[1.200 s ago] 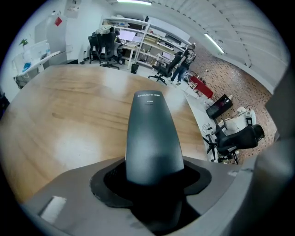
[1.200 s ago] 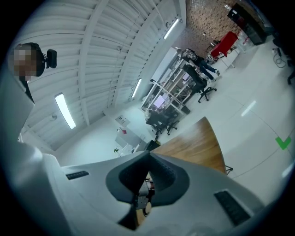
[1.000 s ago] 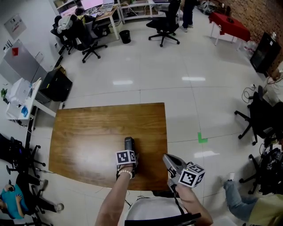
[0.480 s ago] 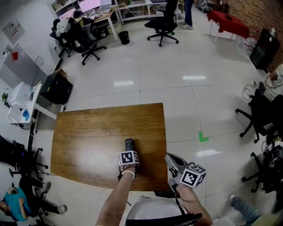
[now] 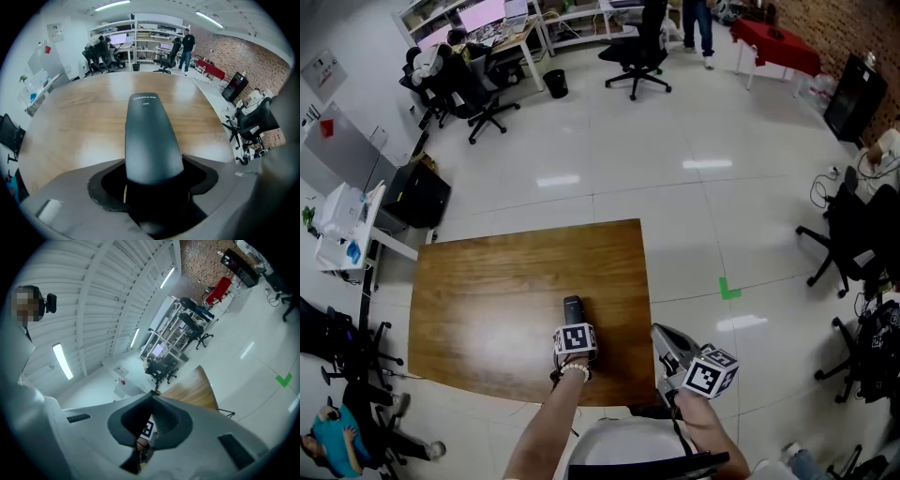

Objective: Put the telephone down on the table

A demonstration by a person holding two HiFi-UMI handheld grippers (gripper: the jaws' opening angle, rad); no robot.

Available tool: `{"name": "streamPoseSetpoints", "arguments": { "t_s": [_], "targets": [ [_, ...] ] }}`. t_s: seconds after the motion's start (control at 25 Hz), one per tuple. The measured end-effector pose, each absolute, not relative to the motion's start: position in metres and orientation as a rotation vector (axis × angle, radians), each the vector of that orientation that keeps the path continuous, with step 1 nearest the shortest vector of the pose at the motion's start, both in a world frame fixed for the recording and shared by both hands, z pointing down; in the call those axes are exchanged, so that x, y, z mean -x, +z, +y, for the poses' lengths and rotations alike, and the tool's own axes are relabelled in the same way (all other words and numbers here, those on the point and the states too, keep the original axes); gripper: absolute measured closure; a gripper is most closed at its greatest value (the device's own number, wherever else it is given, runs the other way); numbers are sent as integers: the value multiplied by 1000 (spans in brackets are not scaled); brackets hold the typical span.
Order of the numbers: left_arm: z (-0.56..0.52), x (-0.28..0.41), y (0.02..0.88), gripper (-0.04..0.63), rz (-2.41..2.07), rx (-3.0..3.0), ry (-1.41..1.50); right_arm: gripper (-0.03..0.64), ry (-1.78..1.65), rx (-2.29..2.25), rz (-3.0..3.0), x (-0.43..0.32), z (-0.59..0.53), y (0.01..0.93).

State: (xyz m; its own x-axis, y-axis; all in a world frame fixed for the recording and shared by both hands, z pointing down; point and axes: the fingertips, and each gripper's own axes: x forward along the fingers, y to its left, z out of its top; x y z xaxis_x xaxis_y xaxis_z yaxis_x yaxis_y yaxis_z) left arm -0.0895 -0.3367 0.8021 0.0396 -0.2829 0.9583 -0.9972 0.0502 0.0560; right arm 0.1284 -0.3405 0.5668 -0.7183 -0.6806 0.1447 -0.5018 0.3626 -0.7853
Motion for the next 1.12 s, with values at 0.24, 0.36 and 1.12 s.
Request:
{"name": "streamPoseSetpoints", "arguments": {
  "t_s": [0.24, 0.36, 1.12],
  "targets": [
    [-342, 96, 788, 176, -1439, -1430, 904, 617, -1264, 1066, 2425, -126, -336, 562],
    [-336, 102, 775, 174, -1421, -1441, 783, 617, -1253, 1057, 2440, -118, -333, 557],
    [-267, 161, 616, 526, -1456, -1728, 27, 617, -1118, 1027, 2542, -52, -274, 518]
  ]
}}
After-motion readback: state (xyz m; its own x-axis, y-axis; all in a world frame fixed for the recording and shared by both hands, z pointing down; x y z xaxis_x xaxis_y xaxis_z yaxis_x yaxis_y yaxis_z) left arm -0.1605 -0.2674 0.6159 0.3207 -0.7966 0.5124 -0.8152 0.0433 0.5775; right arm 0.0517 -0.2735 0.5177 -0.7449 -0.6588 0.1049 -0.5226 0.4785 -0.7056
